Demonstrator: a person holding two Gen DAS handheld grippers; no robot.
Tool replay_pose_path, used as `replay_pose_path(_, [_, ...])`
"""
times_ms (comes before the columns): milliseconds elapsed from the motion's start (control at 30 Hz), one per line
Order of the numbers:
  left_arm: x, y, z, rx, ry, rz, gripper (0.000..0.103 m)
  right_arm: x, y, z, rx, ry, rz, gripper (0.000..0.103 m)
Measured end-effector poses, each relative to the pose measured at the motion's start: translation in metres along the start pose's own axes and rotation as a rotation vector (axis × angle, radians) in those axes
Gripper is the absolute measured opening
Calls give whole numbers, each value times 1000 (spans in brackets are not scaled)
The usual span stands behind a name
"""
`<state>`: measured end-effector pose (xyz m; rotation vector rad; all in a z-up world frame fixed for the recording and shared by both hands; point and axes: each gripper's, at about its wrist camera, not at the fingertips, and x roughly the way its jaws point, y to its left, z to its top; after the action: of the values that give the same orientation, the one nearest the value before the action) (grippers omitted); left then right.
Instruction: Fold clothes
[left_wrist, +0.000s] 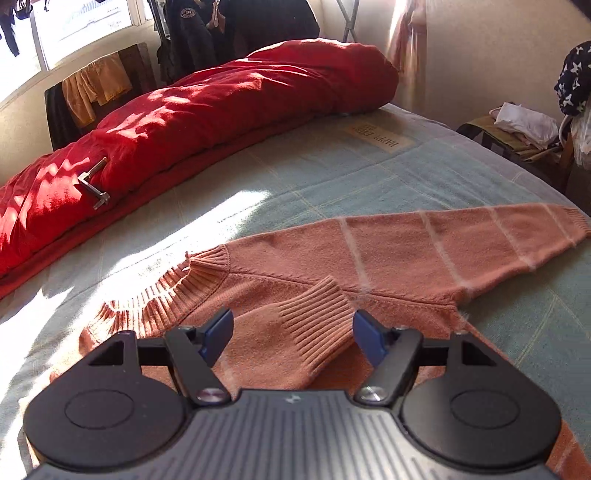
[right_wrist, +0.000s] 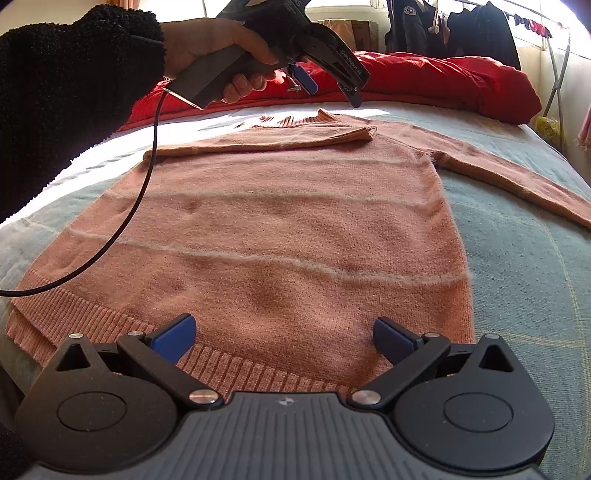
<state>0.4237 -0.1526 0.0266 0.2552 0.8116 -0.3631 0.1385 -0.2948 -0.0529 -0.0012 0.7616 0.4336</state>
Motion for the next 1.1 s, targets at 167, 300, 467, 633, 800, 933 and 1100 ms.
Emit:
replay_pose_path(167, [-54, 77, -25, -199, -6, -60, 78, 1, 2, 11, 42, -7, 16, 103])
replay_pose_path(300, [-90, 136, -57, -314, -37, -49, 81, 3, 4, 20, 77, -11, 30, 103])
replay_pose_path(467, [-110, 198, -121, -502, -91, -149, 83, 13, 22, 32, 104, 6, 55, 103])
replay_pose_path(633, [-91, 230, -195, -669, -146, -298, 85, 23, 42, 44, 83, 30, 30, 103])
replay_pose_path(800, [-55, 239, -234, -731, -214, -306, 85, 35, 53, 57, 76, 52, -6, 103])
replay_pose_path(933, [-46, 243, -243, -710, -302, -291, 85, 39, 55, 73, 90, 31, -29, 103])
replay_pose_path(1100, [-47, 236, -248, -601, -318, -272, 86, 55, 47, 106, 145, 28, 32, 103])
